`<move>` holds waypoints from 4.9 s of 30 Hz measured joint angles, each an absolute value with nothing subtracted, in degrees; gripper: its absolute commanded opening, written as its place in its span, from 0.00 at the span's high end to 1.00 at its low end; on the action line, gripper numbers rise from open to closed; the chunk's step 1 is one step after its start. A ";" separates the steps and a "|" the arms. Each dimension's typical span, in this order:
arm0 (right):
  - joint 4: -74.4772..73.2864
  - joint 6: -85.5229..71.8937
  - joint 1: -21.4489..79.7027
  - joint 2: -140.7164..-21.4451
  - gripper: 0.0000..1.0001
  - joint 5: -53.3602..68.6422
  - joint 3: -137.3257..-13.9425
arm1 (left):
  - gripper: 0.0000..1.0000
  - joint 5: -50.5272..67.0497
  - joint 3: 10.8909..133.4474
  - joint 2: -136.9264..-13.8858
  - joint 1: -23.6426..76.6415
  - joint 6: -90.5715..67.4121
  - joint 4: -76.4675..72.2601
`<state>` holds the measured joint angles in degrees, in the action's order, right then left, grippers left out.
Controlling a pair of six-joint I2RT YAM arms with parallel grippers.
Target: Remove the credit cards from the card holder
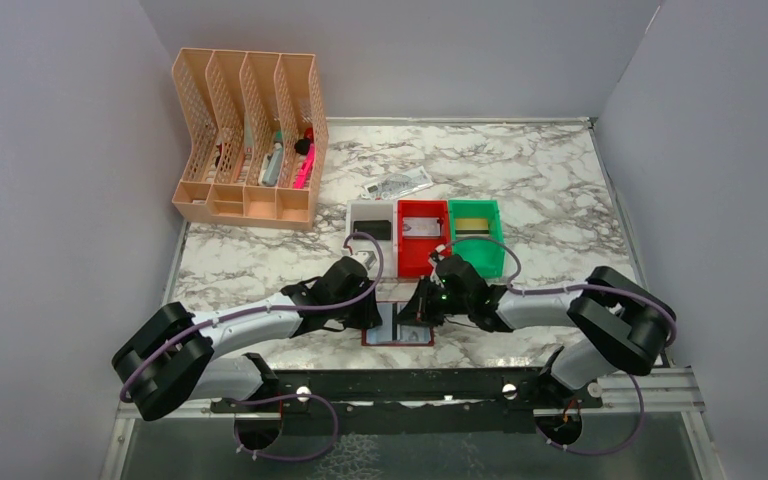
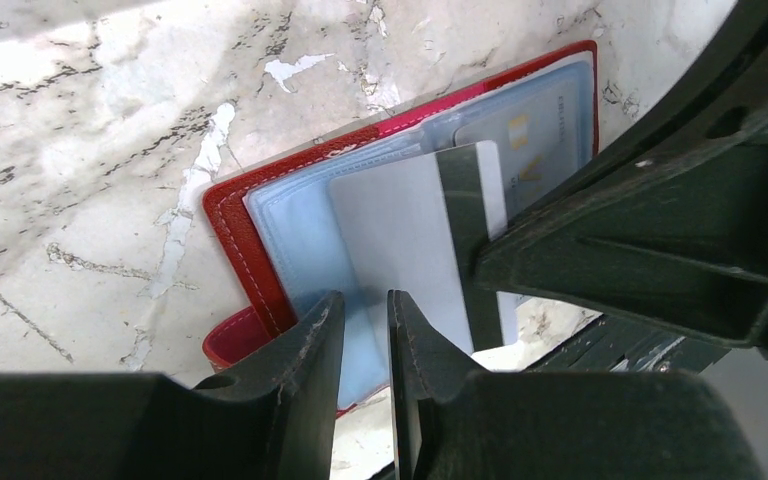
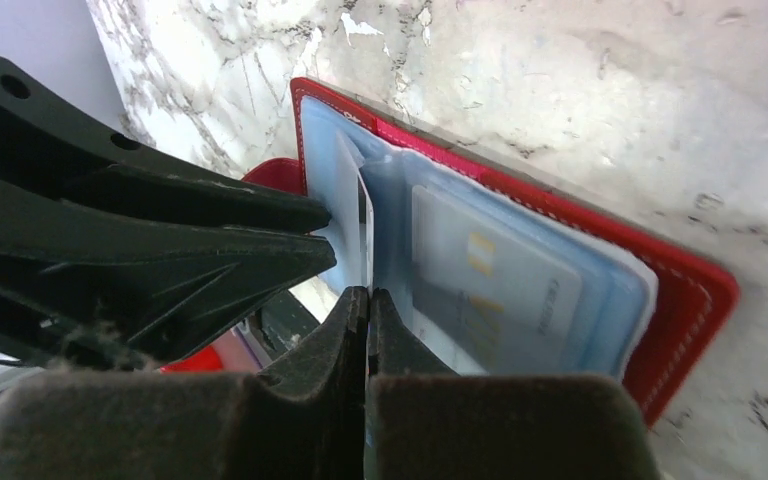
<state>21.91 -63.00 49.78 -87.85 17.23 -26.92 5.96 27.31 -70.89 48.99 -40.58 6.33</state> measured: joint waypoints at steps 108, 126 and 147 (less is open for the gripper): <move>5.34 -47.81 47.99 -54.85 0.99 2.02 -20.51 | 0.24 -4.62 33.80 -60.93 51.13 -34.35 15.68; 6.55 -17.32 47.92 -52.07 0.99 -21.93 -27.24 | 0.01 -16.03 42.22 -55.68 35.92 -25.12 28.91; 15.97 18.96 46.41 -85.54 0.98 -22.48 -45.52 | 0.01 -18.22 39.72 -55.35 35.75 -22.04 29.26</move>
